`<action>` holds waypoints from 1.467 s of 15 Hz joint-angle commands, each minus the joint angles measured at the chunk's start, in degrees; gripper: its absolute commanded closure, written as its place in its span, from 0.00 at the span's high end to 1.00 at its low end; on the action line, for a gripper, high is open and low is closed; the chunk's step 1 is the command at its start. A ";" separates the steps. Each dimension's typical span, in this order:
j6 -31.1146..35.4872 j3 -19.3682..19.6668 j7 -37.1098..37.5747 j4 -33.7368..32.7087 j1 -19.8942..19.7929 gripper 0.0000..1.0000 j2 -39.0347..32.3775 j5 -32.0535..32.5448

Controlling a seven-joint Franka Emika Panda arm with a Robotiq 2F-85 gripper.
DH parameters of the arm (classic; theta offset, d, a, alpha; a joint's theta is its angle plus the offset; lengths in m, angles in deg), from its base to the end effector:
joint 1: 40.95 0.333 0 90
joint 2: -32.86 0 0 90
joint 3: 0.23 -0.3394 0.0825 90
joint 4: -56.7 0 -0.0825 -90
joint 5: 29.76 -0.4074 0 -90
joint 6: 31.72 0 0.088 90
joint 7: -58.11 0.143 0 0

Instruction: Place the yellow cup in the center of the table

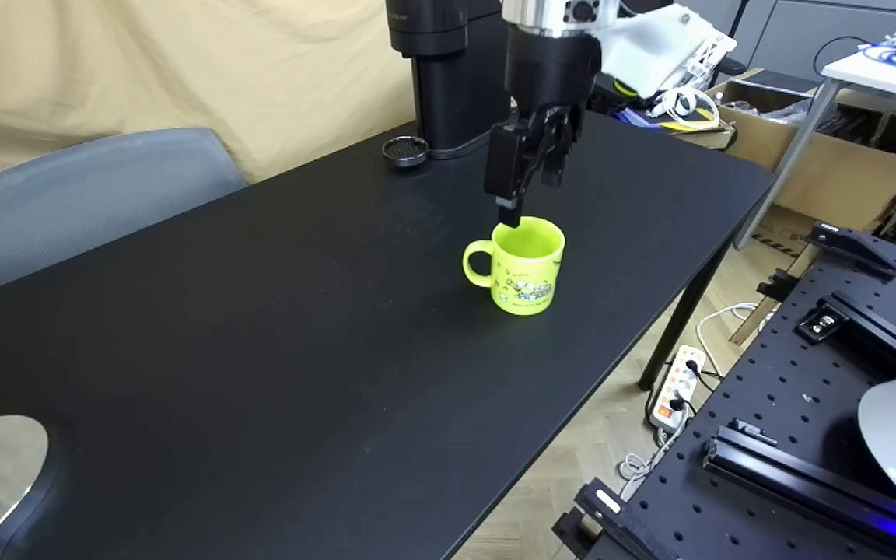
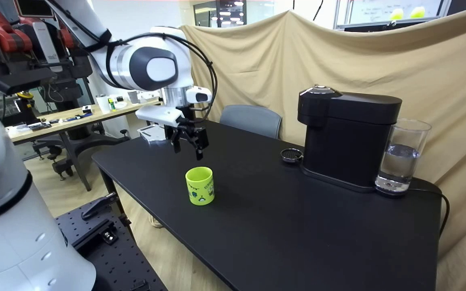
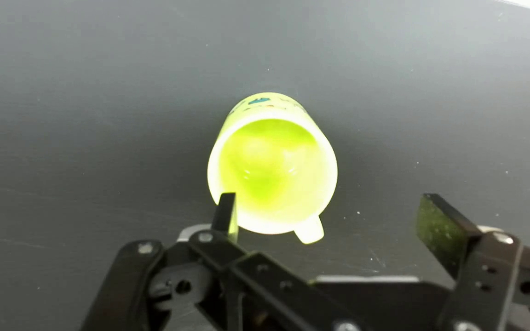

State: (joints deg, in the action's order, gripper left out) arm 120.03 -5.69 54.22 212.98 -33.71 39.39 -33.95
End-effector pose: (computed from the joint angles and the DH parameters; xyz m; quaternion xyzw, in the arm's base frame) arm 0.4031 0.0887 0.2292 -0.9934 -0.1124 -0.0164 0.0137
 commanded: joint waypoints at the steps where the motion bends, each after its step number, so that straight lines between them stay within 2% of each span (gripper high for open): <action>1: 3.13 -0.23 0.37 -3.00 -0.32 1.00 -7.64 1.13; 8: 6.21 -0.02 3.41 -7.00 0.02 1.00 -16.17 4.89; 9: 6.58 0.07 3.62 -7.63 0.13 0.75 -17.03 5.44; 10: 6.89 0.20 3.93 -8.20 0.25 0.74 -17.78 6.03; 11: 6.85 0.23 3.94 -8.86 0.33 0.68 -18.56 6.48; 20: 6.07 -0.78 2.90 -10.79 0.48 0.06 -19.82 5.64; 22: 6.02 -1.00 2.67 -10.52 0.30 0.00 -19.03 5.33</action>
State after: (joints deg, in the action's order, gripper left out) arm 126.47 -6.24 55.82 202.98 -33.31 19.61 -28.53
